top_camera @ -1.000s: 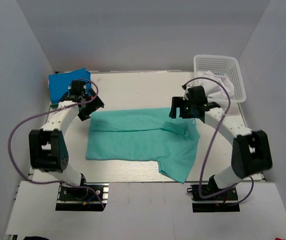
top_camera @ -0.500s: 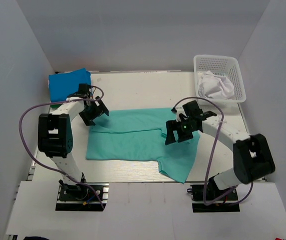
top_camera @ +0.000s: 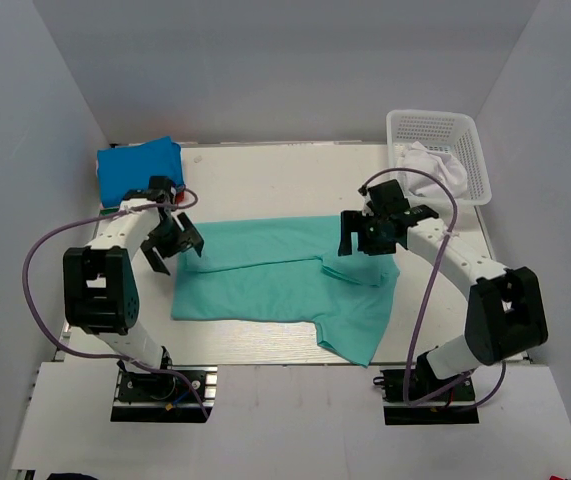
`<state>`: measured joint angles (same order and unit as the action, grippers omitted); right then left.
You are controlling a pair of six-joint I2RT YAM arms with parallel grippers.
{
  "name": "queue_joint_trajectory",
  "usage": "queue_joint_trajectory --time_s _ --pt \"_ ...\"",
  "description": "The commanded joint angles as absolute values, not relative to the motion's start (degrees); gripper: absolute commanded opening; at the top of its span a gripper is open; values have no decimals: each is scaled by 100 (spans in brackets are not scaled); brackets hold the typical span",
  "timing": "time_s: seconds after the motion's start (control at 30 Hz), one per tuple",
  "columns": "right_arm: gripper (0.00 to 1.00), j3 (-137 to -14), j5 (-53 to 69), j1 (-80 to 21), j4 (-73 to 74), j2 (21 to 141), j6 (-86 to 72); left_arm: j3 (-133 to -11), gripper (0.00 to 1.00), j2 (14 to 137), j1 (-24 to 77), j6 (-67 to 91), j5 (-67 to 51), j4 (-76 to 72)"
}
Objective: Fold and stack the t-shirts
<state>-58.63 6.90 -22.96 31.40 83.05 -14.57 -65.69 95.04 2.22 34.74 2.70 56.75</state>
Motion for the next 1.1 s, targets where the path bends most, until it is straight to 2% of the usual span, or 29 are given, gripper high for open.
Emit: queue_joint_trajectory --time_s 0.0,0.13,0.3,0.47,0.77,0.83,0.97,1.07 --pt "90 -6363 -155 -2233 2786 8647 -1977 -7329 100 9176 272 3586 353 5512" --pt "90 -6889 -624 -2189 2891 9297 -2556 -7603 100 9429 325 3463 -560 4600" --pt "90 -7110 -852 -2171 2892 9956 -2602 -7952 100 10280 325 3410 -905 4359" --pt "90 -7522 -1493 -2127 2786 10669 -2496 -8287 100 10959 325 3148 -827 4228" --pt "90 -9200 -1696 -2030 2874 12216 -2276 -9263 100 12321 325 3269 -475 4359" --pt "90 -9734 -1810 -1951 2944 12629 -2172 -9666 100 12706 212 3339 -536 4307" --pt "90 -10745 -1592 -1828 3181 13182 -1795 -11254 100 13271 211 3340 -396 4824" --pt "90 -11118 -1451 -1907 3096 12931 -1259 -11601 100 13097 272 3165 -448 4825"
